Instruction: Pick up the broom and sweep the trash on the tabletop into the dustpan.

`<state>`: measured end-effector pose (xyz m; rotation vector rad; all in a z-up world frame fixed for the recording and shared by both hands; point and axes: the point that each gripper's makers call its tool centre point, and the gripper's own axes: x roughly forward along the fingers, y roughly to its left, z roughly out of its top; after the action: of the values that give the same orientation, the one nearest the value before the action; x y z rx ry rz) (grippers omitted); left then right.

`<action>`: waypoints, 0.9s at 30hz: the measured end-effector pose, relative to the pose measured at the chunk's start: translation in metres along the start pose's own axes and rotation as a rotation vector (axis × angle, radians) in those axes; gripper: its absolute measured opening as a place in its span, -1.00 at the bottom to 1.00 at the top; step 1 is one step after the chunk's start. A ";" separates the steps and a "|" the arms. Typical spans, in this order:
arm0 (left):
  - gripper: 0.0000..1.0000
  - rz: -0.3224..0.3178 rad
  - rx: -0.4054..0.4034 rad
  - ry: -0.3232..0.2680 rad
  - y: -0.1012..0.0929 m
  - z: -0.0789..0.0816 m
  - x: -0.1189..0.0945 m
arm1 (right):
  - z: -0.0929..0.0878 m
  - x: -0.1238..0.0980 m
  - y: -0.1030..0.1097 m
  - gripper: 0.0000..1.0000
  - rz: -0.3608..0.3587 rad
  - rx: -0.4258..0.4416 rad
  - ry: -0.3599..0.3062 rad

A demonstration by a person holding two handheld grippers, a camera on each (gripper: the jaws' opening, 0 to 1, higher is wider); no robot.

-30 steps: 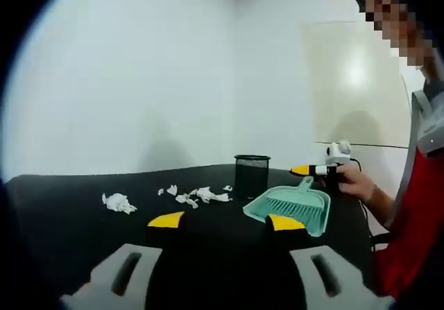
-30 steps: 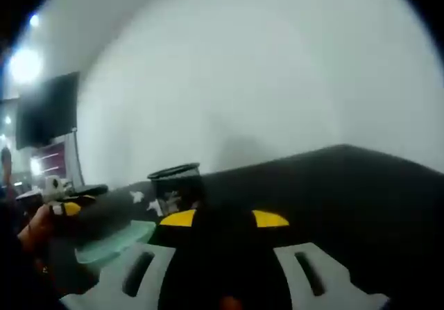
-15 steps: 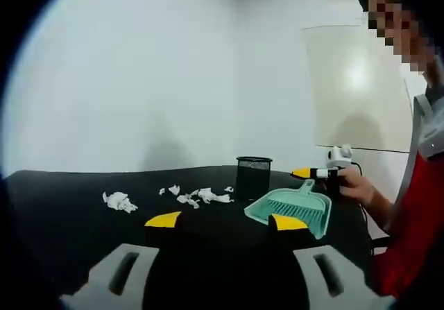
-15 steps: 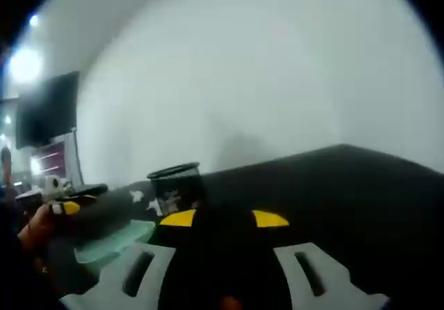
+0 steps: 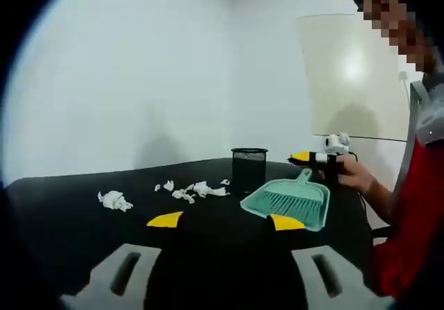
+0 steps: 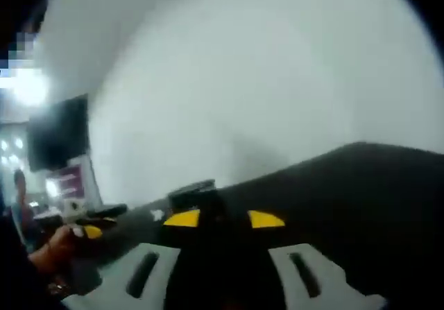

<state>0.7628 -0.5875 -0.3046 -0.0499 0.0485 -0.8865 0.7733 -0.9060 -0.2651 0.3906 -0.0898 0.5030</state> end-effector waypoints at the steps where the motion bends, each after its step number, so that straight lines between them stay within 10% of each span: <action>1: -0.17 -0.015 -0.029 -0.023 -0.003 0.003 -0.002 | 0.007 -0.002 0.008 -0.84 0.037 0.028 -0.027; 3: -0.24 0.002 -0.019 -0.031 0.002 0.005 -0.007 | 0.014 -0.001 0.029 -0.89 0.118 0.019 -0.026; 9: -0.24 -0.024 0.072 0.030 -0.007 -0.005 -0.003 | -0.017 0.026 0.124 -0.92 0.408 -0.376 0.344; 12: -0.26 -0.006 0.059 0.016 -0.002 -0.004 -0.007 | -0.057 0.037 0.167 -0.91 0.560 -0.440 0.621; 16: -0.30 0.018 0.045 -0.055 0.003 0.009 -0.014 | -0.124 0.034 0.163 -0.73 0.576 -0.658 1.011; 19: -0.30 0.014 0.034 -0.041 0.004 0.006 -0.014 | -0.152 0.029 0.166 -0.74 0.612 -0.734 1.180; 27: -0.31 0.008 0.056 -0.043 0.002 0.008 -0.011 | -0.168 0.038 0.155 -0.80 0.600 -0.822 1.385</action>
<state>0.7581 -0.5775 -0.2966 -0.0162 -0.0164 -0.8778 0.7289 -0.6991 -0.3599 -0.8655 0.9315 1.1658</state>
